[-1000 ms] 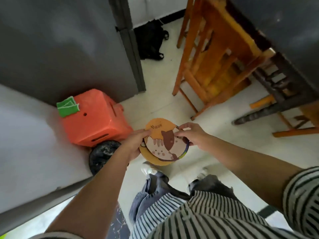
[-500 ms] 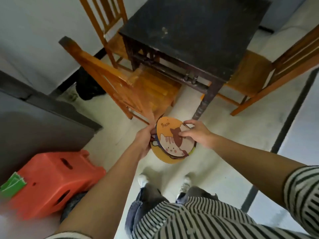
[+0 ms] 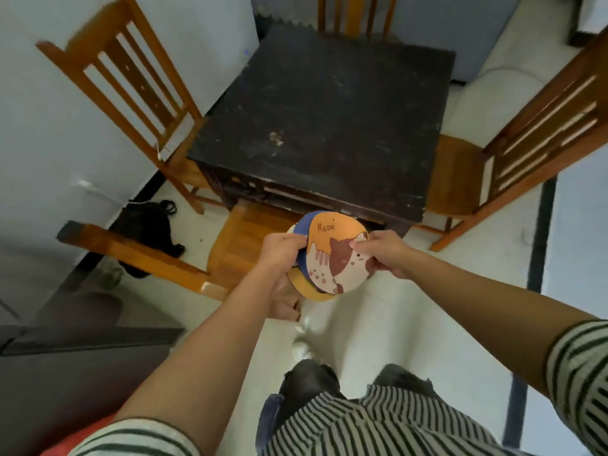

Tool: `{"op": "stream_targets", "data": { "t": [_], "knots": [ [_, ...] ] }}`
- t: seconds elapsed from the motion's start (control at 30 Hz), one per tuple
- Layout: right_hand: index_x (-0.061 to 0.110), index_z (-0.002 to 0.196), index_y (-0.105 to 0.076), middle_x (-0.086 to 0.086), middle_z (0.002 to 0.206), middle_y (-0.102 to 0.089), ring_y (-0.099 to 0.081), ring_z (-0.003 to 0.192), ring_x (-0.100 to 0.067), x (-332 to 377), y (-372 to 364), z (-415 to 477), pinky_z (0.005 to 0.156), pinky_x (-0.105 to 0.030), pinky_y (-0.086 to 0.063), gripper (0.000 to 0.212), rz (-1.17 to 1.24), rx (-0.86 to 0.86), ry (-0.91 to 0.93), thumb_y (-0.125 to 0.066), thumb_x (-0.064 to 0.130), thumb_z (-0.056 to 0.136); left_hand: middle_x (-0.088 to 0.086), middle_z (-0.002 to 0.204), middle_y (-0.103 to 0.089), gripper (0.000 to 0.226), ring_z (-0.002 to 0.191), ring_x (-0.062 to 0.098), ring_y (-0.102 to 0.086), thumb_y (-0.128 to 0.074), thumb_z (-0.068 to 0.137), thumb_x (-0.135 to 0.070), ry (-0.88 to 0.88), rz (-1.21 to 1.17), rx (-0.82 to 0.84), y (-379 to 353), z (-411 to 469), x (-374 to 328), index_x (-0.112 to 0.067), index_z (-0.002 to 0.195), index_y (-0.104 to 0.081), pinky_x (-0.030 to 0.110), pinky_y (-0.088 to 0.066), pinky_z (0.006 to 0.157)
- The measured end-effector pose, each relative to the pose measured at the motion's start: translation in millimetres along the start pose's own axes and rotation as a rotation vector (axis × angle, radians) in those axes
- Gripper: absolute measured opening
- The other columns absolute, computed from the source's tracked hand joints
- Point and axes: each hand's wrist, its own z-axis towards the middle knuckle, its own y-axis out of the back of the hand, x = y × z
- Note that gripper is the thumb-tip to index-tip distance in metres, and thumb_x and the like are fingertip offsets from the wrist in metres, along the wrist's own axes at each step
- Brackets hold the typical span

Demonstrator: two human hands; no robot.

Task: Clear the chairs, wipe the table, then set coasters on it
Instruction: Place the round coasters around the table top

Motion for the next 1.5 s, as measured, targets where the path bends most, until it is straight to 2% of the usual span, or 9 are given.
{"op": "stream_targets", "data": {
  "t": [0.17,0.33,0.47,0.7,0.97,1.1,1.2,1.33,1.5],
  "knots": [
    [0.002,0.103,-0.059,-0.014,0.091,-0.068,-0.066,0.071,-0.027,60.8,-8.7,33.1,0.065,-0.036,-0.058,0.028,-0.119,-0.102,0.089,-0.065,0.028,0.091,0.006,0.11,-0.066,0.019,0.1,0.022,-0.059,-0.061,0.091,-0.005,-0.061,0.055,-0.019,16.8,44.6,-51.9,-0.01,0.107,-0.072,0.03,-0.049,0.074],
    [0.006,0.101,-0.058,-0.012,0.092,-0.069,-0.07,0.081,-0.029,109.8,-15.1,81.5,0.072,-0.045,-0.061,0.028,-0.223,-0.098,0.14,-0.066,0.03,0.09,0.011,0.111,-0.067,0.02,0.102,0.026,-0.061,-0.058,0.09,0.003,-0.045,0.049,-0.083,29.3,86.9,-84.6,-0.011,0.096,-0.071,0.034,-0.052,0.08],
    [0.014,0.092,-0.057,-0.007,0.089,-0.068,-0.069,0.08,-0.021,148.9,-18.8,129.3,0.073,-0.043,-0.061,0.016,-0.301,-0.035,0.162,-0.066,0.027,0.091,0.01,0.105,-0.065,0.02,0.096,0.024,-0.059,-0.06,0.089,0.004,0.007,0.039,-0.168,36.3,117.4,-104.7,-0.007,0.101,-0.072,0.03,-0.049,0.077],
    [0.02,0.096,-0.058,0.0,0.095,-0.061,-0.06,0.092,-0.017,217.4,-27.6,223.9,0.082,-0.037,-0.054,0.015,-0.533,0.082,0.309,-0.067,0.031,0.089,0.013,0.107,-0.066,0.027,0.1,0.025,-0.059,-0.059,0.089,0.005,0.093,0.039,-0.326,46.5,167.2,-134.0,-0.016,0.075,-0.069,0.041,-0.053,0.093],
    [0.017,0.108,-0.056,-0.003,0.1,-0.058,-0.056,0.094,-0.018,250.1,-27.1,295.7,0.081,-0.034,-0.049,0.02,-0.76,-0.013,0.351,-0.063,0.028,0.092,0.009,0.111,-0.065,0.023,0.096,0.019,-0.058,-0.056,0.092,0.005,0.211,0.021,-0.399,61.7,181.5,-128.8,-0.007,0.096,-0.075,0.026,-0.05,0.076],
    [0.017,0.108,-0.056,-0.003,0.099,-0.059,-0.053,0.089,-0.016,264.4,-33.6,308.7,0.073,-0.032,-0.045,0.02,-0.869,-0.016,0.393,-0.063,0.028,0.092,0.01,0.107,-0.066,0.031,0.09,0.02,-0.059,-0.058,0.091,0.005,0.271,0.006,-0.432,65.3,179.0,-118.1,-0.018,0.074,-0.071,0.039,-0.057,0.085],
    [0.017,0.11,-0.055,-0.004,0.098,-0.058,-0.055,0.088,-0.018,267.1,-36.2,311.0,0.07,-0.032,-0.045,0.026,-1.012,-0.025,0.37,-0.064,0.033,0.091,0.009,0.103,-0.066,0.032,0.088,0.021,-0.059,-0.057,0.091,0.004,0.311,0.004,-0.456,65.3,173.6,-115.1,-0.018,0.074,-0.072,0.043,-0.056,0.088],
    [0.017,0.124,-0.049,-0.01,0.117,-0.054,-0.054,0.108,-0.026,268.9,-30.6,311.1,0.078,-0.037,-0.05,0.054,-1.206,-0.105,0.381,-0.073,0.039,0.082,0.009,0.103,-0.064,0.026,0.096,0.023,-0.059,-0.057,0.09,0.008,0.304,-0.06,-0.42,66.5,169.7,-116.2,-0.011,0.086,-0.075,0.041,-0.055,0.089],
    [0.023,0.134,-0.046,-0.01,0.131,-0.05,-0.049,0.121,-0.028,272.7,-16.3,293.5,0.088,-0.041,-0.049,0.058,-1.047,-0.164,0.477,-0.073,0.028,0.083,0.011,0.111,-0.066,0.03,0.111,0.03,-0.06,-0.061,0.086,0.007,0.242,-0.1,-0.383,63.7,164.1,-125.2,-0.019,0.077,-0.074,0.046,-0.054,0.094]
  ]
}}
